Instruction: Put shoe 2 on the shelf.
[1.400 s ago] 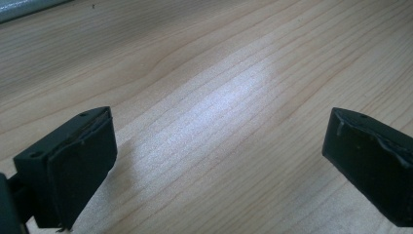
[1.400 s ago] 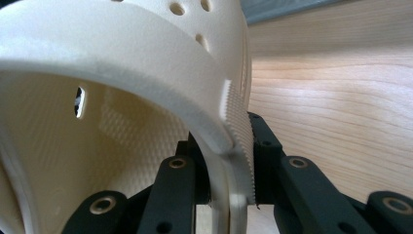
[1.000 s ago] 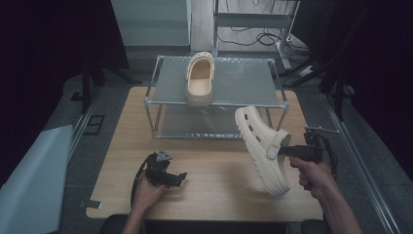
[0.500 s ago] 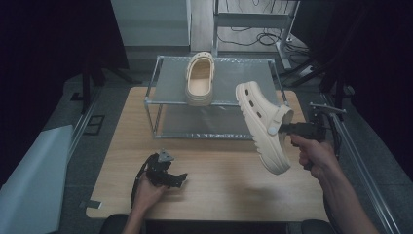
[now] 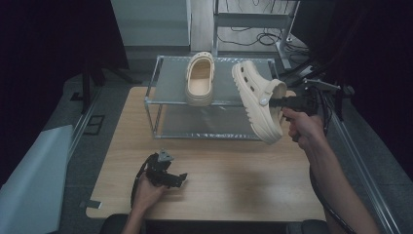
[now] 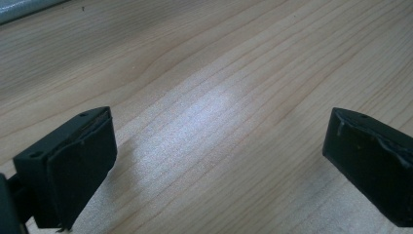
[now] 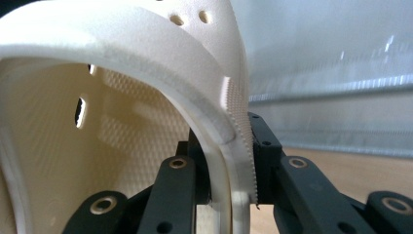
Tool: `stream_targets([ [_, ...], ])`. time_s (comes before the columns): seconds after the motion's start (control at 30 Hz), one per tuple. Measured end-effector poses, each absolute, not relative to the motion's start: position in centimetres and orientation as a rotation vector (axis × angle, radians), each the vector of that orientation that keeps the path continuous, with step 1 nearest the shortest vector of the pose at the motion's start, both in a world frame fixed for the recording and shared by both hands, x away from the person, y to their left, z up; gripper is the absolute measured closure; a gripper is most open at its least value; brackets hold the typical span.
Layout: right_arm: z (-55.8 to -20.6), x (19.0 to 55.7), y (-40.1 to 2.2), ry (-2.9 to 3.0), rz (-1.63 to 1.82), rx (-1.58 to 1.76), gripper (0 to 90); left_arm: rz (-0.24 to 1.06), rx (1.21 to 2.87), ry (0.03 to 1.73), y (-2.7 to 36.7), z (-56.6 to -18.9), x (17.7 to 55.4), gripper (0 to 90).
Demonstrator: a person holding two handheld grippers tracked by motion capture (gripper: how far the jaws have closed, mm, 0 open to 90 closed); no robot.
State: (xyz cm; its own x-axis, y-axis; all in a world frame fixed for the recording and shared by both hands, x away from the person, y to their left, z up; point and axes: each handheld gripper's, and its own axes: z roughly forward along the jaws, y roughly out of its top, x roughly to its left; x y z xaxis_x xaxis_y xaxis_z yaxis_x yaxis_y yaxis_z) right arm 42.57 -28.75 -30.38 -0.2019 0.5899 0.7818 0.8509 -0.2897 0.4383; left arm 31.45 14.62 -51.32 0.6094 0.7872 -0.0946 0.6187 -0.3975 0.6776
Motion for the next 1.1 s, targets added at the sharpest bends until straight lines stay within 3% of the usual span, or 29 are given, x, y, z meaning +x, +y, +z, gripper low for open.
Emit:
stream_targets([
  [0.47,-29.3,47.6,-26.6,-1.646,-1.49,-2.018,76.3,0.302,2.136,1.099,14.7,-51.2,31.4,0.0],
  [1.1,-30.6,52.8,-21.3,-1.649,-1.434,-2.291,75.8,0.28,2.095,1.097,15.1,-50.9,31.3,0.0],
])
